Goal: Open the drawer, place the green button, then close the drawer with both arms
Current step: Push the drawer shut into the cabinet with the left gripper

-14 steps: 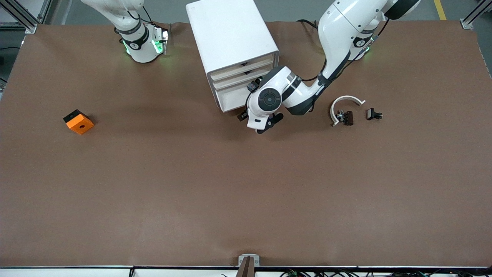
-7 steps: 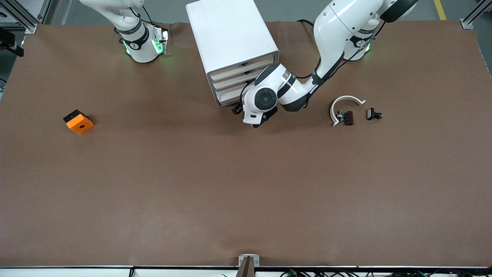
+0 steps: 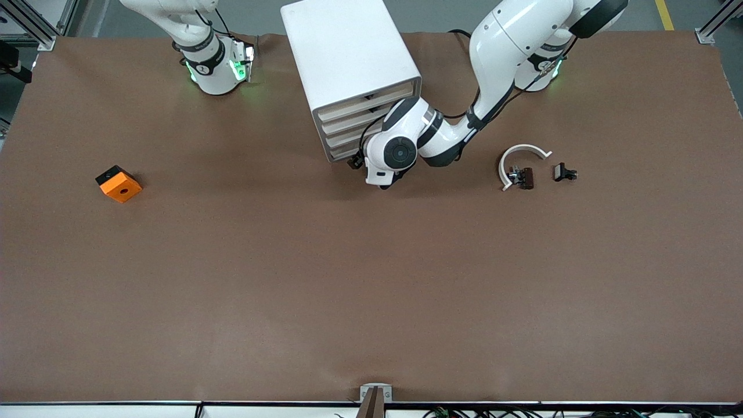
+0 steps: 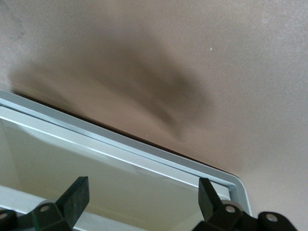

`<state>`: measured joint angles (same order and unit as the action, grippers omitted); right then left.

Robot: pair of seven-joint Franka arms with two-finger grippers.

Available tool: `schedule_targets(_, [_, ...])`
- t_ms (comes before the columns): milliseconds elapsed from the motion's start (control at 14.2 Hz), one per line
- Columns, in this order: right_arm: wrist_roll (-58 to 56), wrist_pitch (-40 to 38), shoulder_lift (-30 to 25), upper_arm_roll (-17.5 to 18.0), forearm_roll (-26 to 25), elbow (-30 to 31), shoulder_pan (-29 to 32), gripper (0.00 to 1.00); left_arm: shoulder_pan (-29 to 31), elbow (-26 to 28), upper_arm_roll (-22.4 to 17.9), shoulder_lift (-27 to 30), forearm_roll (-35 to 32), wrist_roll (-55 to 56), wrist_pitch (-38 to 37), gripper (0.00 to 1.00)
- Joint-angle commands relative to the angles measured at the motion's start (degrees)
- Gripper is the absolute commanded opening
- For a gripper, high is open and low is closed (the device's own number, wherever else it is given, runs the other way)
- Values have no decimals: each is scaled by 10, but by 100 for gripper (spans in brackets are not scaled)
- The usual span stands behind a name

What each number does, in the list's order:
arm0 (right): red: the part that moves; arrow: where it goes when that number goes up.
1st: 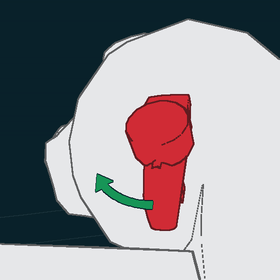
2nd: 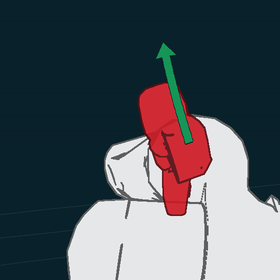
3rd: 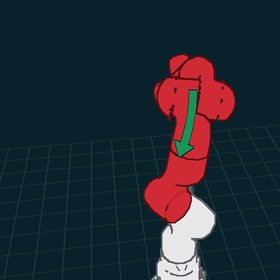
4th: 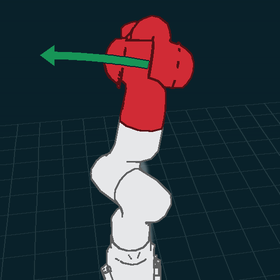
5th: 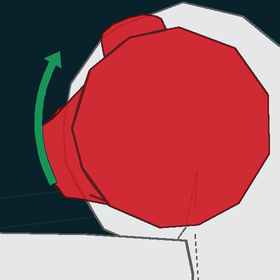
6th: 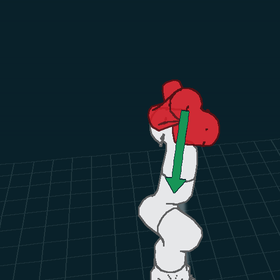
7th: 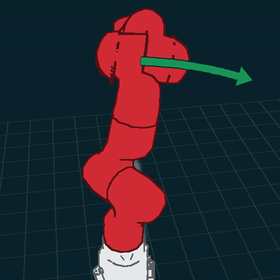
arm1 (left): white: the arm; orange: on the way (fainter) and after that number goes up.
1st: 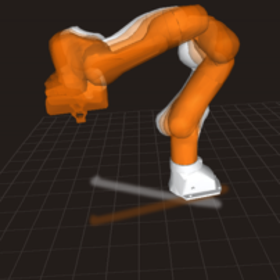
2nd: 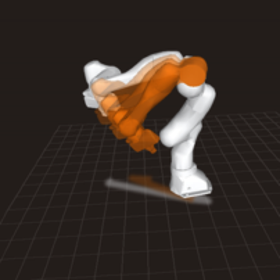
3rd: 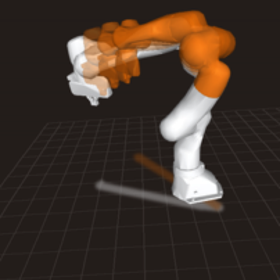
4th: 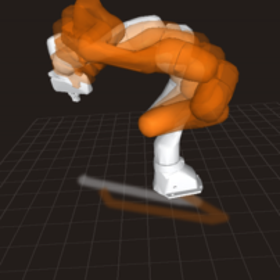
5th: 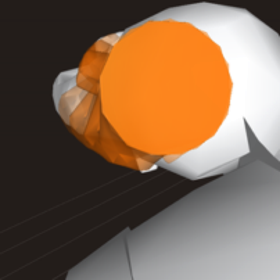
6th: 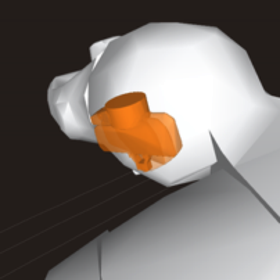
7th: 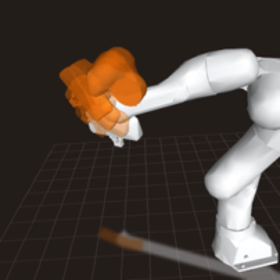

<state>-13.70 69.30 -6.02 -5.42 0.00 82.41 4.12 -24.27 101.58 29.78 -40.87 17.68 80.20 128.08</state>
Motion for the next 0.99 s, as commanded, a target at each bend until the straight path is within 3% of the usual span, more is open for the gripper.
schedule_targets(0, [2, 12, -17, 3, -4, 13, 4, 100, -1, 1, 5, 3, 11, 8, 3, 100])
schedule_targets(211, [4, 27, -15, 3, -4, 9, 4, 100, 13, -13, -1, 11, 1, 4, -32, 100])
schedule_targets(634, [7, 79, -12, 3, -3, 27, 4, 100, 52, -52, -73, 33, -45, -4, -69, 100])
schedule_targets(915, [7, 86, -12, 1, 3, 48, 5, 100, 118, -101, -72, 37, -153, -33, -110, 100])
